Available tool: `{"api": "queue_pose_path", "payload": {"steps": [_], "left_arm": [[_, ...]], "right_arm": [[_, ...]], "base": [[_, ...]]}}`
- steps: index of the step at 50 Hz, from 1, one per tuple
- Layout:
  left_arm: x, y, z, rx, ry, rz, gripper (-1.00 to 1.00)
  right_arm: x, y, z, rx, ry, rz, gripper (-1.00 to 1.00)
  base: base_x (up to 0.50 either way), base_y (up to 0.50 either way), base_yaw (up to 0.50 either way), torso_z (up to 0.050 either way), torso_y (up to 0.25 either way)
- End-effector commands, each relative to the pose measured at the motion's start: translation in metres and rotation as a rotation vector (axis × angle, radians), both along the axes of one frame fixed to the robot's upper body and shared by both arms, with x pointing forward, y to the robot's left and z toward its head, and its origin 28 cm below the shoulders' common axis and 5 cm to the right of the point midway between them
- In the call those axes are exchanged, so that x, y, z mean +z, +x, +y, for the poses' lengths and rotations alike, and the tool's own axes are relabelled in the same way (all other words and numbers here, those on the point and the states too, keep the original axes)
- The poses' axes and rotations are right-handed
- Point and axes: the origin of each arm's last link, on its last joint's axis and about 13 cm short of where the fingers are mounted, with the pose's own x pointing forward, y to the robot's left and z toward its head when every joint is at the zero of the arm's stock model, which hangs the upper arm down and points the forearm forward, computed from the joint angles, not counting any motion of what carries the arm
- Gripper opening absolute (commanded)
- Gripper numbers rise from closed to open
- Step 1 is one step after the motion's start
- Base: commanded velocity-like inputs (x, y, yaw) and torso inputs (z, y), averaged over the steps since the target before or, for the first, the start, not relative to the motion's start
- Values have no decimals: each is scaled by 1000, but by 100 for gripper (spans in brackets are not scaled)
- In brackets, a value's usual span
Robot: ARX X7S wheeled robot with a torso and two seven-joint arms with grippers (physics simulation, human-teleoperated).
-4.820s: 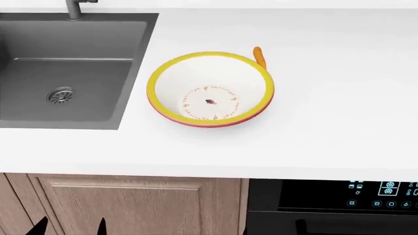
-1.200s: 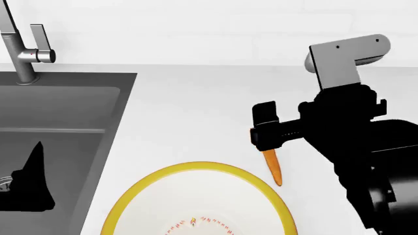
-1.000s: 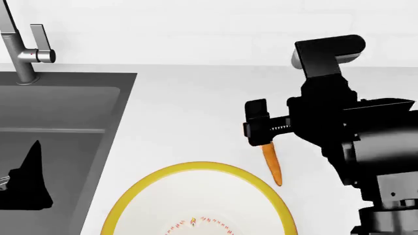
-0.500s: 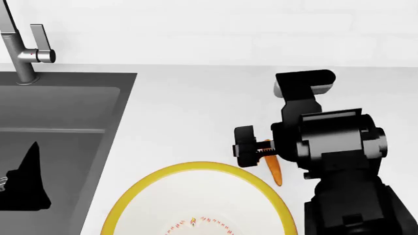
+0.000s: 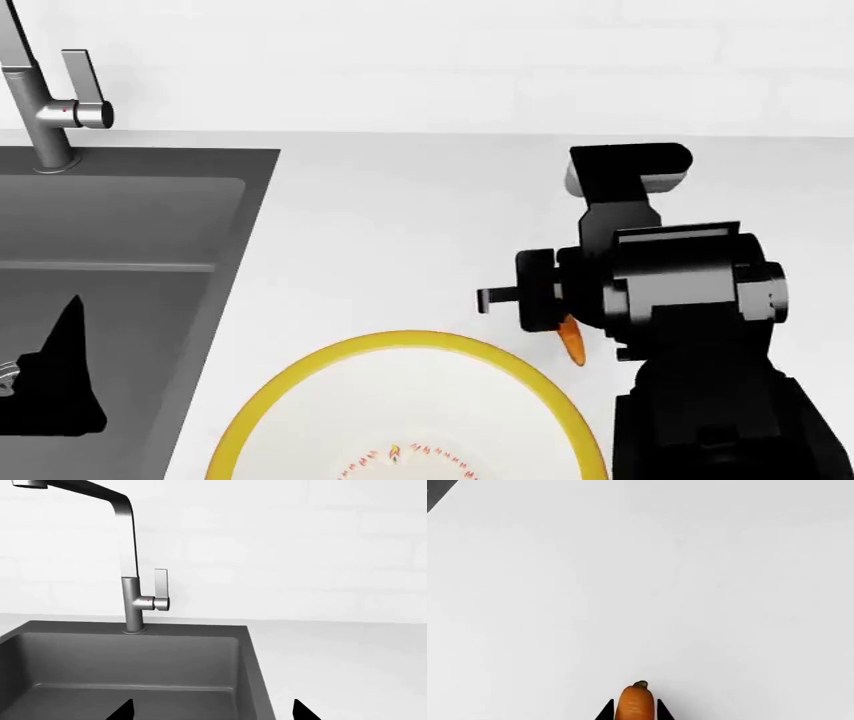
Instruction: There is a mixed pile of frozen fruits and vegetables on the counter. Locate all the frozen vegetables and place the items in a bowl on the counter. Take all the frozen fruits and defrost them in a running sink.
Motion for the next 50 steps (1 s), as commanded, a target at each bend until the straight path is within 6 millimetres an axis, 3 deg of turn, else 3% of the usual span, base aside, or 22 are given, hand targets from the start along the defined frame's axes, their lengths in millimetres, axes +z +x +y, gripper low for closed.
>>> {"api": "queue_pose_path", "payload": {"steps": [1, 5, 23, 30, 38, 50], "left_arm": [[-1, -1, 0, -3, 0, 2, 100], [3, 2, -2, -2, 1, 3, 100], [2, 2, -3, -4, 5, 6, 100], [1, 0, -3, -11, 9, 10, 100], [1, 0, -3, -11, 8, 11, 100], [0, 0, -2, -9, 9, 13, 100]], "right_arm": [[17, 4, -2, 1, 13, -50, -100], [32, 5, -2, 17, 15, -96, -100], [69, -79, 24, 281, -2, -219, -100], [69, -115, 40, 416, -25, -215, -100], [71, -134, 50, 492, 26, -188, -100], [37, -145, 59, 543, 17, -105, -100]], "base": [[0, 0, 0, 0, 0], [0, 0, 0, 0, 3], [0, 0, 0, 0, 0], [0, 0, 0, 0, 0], [0, 0, 0, 0, 0], [0, 0, 0, 0, 0]]}}
